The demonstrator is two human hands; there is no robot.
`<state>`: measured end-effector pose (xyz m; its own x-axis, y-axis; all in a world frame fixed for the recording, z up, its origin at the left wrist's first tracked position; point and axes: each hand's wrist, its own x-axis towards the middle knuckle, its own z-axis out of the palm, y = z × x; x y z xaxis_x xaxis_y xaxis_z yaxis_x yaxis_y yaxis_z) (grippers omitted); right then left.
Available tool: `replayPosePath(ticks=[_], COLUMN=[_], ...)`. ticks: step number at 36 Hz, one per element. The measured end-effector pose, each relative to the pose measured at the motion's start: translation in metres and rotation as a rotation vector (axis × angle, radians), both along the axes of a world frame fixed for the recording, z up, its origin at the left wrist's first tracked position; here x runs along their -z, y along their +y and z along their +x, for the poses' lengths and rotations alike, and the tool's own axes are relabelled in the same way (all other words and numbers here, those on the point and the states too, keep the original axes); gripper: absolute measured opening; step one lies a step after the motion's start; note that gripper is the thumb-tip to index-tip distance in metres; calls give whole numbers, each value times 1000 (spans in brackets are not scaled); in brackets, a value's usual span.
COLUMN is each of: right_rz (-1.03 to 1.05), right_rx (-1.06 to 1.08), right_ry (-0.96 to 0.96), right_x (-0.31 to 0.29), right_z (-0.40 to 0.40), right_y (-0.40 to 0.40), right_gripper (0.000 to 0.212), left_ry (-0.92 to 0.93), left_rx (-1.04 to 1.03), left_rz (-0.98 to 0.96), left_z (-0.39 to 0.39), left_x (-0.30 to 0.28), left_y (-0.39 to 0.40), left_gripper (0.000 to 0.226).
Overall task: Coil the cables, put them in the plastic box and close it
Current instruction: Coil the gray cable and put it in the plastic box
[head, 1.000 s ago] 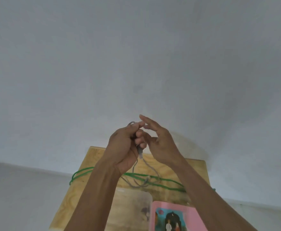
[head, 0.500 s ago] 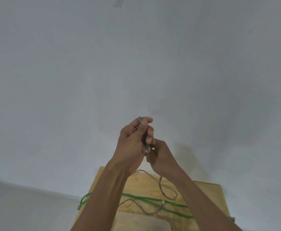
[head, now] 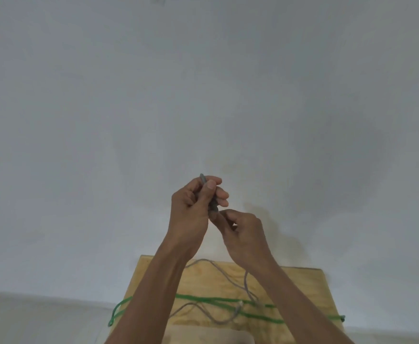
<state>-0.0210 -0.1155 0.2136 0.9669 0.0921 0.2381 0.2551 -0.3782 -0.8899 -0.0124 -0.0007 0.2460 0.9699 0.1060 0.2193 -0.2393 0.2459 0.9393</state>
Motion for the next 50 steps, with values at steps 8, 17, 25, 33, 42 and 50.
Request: replayPosePath(ticks=[8,17,25,33,42,50], right_rz=[1,-152,-240,216,584,408], right_rx=[-45,-122,-250,-339,-285,-254], right_ry=[2,7,-92,-17,181,240], right_x=[-2,3,-42,-55,-7,12], right_z=[3,2,11,48,45,23], right_y=[-3,-4,-30,-43,-31,-19], right_gripper=[44,51,10,7,17,43], left_ry=[-4,-65,-15,93,82,45], left_rx=[126,-70,20,163,254,255], left_rz=[-109,231,564,202,-111,-30], left_z=[-3,2,1,-18,-13,6], left_x=[-3,11,36,19,-1,-15], left_y=[0,-2,19,-9,-25,-16], left_gripper=[18,24,45,62,35,23])
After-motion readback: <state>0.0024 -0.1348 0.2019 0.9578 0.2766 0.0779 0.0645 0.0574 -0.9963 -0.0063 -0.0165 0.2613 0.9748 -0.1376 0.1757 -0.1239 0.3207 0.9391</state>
